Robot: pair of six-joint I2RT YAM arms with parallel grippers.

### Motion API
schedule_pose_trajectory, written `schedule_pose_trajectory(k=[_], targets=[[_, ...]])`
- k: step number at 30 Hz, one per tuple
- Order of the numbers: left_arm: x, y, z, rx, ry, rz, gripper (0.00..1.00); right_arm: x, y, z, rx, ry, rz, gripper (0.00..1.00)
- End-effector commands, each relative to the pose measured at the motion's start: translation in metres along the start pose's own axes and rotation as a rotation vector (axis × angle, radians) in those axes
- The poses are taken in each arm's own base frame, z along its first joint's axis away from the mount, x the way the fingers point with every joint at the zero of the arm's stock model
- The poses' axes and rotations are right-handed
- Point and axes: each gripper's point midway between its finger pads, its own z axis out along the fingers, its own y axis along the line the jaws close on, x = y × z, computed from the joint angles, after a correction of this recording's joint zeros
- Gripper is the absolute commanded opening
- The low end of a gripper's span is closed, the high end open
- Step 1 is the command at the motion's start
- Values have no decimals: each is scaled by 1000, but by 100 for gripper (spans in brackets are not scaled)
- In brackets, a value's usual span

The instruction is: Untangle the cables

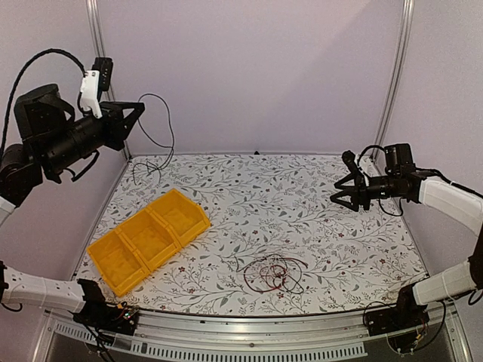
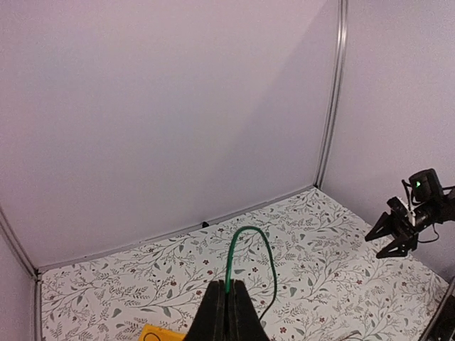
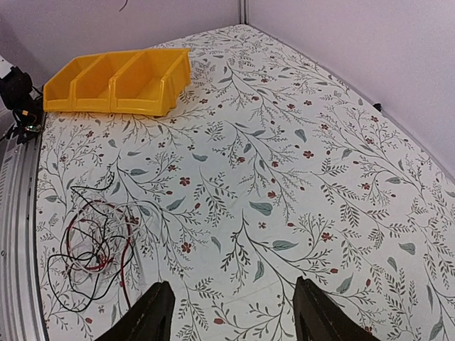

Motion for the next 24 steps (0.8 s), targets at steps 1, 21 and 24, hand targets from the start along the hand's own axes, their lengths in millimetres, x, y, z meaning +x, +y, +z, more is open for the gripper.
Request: schedule_pose_trajectory(k=[1, 21, 24], targets=[[16, 33, -4, -155, 56, -7, 0, -8, -4, -7, 54, -20, -84, 61], [103, 69, 25, -226, 134, -21, 0, -2, -6, -9, 72, 20, -122, 61], [106, 74, 35, -234, 142, -8, 0, -2, -6, -9, 74, 21, -125, 61]])
